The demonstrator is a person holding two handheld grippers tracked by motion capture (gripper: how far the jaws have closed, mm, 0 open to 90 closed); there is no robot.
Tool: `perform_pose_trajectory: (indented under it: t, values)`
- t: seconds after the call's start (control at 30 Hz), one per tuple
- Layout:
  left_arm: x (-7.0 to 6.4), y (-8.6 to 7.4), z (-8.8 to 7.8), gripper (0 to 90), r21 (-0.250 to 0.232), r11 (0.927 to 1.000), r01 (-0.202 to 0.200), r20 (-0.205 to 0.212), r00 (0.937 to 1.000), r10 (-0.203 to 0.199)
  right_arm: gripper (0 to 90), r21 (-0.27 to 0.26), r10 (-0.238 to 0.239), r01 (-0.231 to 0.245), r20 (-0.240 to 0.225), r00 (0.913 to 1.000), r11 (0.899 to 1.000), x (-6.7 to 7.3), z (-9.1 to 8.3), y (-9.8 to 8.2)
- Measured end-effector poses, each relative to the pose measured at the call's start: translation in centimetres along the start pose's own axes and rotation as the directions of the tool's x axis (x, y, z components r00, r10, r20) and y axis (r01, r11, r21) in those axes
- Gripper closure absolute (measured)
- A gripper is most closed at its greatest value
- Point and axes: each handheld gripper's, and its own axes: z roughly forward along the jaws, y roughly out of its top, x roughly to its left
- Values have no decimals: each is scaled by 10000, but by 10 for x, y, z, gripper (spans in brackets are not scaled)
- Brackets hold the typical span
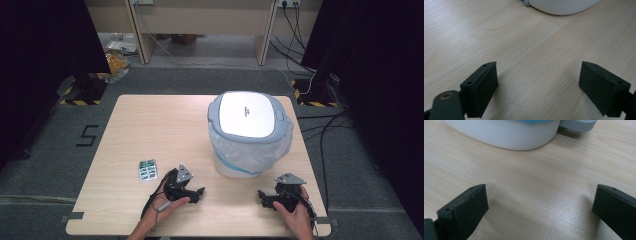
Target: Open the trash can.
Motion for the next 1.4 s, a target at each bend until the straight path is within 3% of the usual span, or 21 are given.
perform_pose_trajectory:
  t: [0.17, 0.27, 0.33, 0.57, 0.97, 1.07, 1.17, 1.3, 1.4]
  values:
    - [0, 0, 0, 149, 0, 10000, 3, 1, 10000, -3, 16, -68, -6, 6, -39, 10000, 10000, -2, 1, 0]
    - [0, 0, 0, 148, 0, 10000, 4, 6, 10000, -4, 194, -466, 313, -300, 274, 9991, 9985, -6, -1, 1]
    - [0, 0, 0, 147, 3, 10000, 3, 5, 10000, -3, 142, -654, 413, -385, 420, 9983, 9971, -8, -2, 1]
    - [0, 0, 0, 147, 6, 10000, -4, 11, 10000, 4, 160, -1179, 1101, -969, 1110, 9877, 9883, -26, 1, 7]
    - [0, 0, 0, 146, 15, 10000, -49, 59, 10000, 49, 157, -2088, 1826, -1542, 1244, 9753, 9657, -53, -3, 41]
    - [0, 0, 0, 146, 14, 10000, -52, 62, 10000, 52, 157, -2123, 2088, -1818, 1124, 9715, 9601, -59, 8, 47]
    - [0, 0, 0, 146, 17, 10000, -60, 73, 10000, 60, 161, -1936, 2115, -1851, 1260, 9692, 9635, -63, 20, 50]
    - [0, 0, 0, 146, 0, 10000, -71, 86, 9999, 71, 141, -1953, 2620, -2403, 938, 9605, 9509, -68, 29, 48]
    - [0, -1, -1, 146, 24, 10000, -72, 118, 9999, 71, 150, -2020, 2347, -2054, 1337, 9628, 9576, -63, 29, 48]
